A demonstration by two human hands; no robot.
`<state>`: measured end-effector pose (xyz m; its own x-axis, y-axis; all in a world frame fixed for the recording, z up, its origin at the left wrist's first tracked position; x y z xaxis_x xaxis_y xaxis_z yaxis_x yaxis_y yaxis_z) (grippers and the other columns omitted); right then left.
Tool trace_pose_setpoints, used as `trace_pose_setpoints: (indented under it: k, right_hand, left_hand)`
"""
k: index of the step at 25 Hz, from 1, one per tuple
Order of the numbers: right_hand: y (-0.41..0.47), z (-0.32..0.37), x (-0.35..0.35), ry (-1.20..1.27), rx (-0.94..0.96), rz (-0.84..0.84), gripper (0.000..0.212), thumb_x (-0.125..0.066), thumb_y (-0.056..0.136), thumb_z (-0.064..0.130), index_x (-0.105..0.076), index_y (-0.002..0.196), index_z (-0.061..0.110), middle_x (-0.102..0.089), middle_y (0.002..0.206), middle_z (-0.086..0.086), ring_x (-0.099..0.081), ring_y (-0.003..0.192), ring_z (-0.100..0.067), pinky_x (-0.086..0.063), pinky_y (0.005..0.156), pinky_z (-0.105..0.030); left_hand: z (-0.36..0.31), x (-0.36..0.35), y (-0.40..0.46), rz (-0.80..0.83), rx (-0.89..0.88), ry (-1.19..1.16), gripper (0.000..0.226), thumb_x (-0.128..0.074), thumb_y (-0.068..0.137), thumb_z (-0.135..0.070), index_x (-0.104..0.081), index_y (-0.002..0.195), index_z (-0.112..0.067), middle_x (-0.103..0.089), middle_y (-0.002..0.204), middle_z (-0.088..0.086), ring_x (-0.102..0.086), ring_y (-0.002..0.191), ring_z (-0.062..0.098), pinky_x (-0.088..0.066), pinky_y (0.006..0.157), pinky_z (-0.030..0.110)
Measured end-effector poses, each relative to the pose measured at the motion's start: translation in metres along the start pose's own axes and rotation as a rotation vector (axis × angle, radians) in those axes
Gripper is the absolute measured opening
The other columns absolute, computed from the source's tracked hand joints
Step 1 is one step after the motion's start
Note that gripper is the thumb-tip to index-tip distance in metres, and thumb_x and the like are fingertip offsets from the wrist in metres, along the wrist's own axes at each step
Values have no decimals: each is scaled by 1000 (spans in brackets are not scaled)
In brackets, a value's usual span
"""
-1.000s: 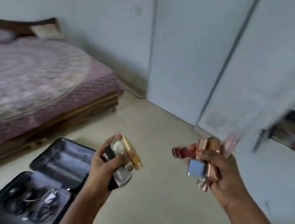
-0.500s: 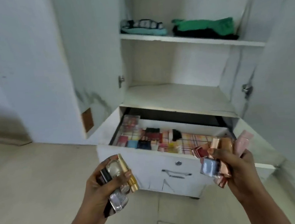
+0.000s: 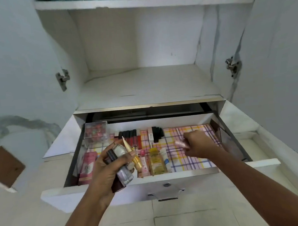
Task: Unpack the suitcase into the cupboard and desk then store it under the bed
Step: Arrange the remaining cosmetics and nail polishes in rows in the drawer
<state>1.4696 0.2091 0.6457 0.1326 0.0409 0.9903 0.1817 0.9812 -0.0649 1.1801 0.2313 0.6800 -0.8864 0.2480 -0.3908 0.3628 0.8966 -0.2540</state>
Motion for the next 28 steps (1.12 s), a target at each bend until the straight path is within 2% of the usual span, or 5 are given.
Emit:
trace_pose_setpoints:
  k: [7, 12, 18, 22, 28]
  right_hand:
    - [34, -15, -48, -259, -7, 284, 25, -67, 81, 17, -62, 105, 13, -63, 106, -7, -61, 97, -24, -46, 76, -30]
    - [48, -16, -66, -133, -36, 483, 51, -70, 74, 51, -59, 101, 9, -59, 94, -5, -52, 87, -18, -41, 67, -25]
    - [66, -45, -51, 425, -156, 461, 31, -55, 93, 24, -55, 118, 6, -57, 118, -11, -53, 104, -23, -41, 82, -28]
    - [73, -79, -46, 173, -120, 289, 40, -69, 82, 19, -57, 119, 7, -61, 119, -10, -56, 108, -24, -46, 88, -31]
    - [76, -97, -60, -9, -177, 421, 35, -74, 76, 27, -64, 105, 11, -64, 102, -5, -59, 93, -19, -43, 73, -26]
  left_hand:
    - [19, 0, 66, -43, 159, 12, 49, -75, 57, -3, -64, 103, -15, -70, 67, 4, -65, 53, 19, -55, 49, 29]
    - [33, -13, 83, -106, 218, 14, 52, -78, 54, -7, -64, 103, -17, -67, 78, 7, -65, 56, 19, -53, 49, 28]
    - [47, -31, 98, -96, 270, 72, 56, -79, 51, -9, -64, 104, -19, -68, 88, 9, -67, 69, 24, -55, 51, 31]
    - [53, -43, 106, -61, 293, 96, 46, -78, 55, -7, -67, 98, -21, -67, 89, 9, -67, 67, 20, -53, 48, 27]
    - [60, -46, 109, -63, 303, 123, 45, -77, 56, -5, -68, 94, -28, -67, 95, 8, -68, 71, 19, -56, 54, 30]
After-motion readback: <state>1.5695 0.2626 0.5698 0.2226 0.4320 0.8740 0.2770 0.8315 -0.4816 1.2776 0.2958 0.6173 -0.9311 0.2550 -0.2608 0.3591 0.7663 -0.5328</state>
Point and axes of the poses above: each hand's wrist, its own y-axis towards the middle knuckle, its own x-axis out of the back of the hand, z = x × y, the point moved 4 cm from there along y, towards the middle knuckle
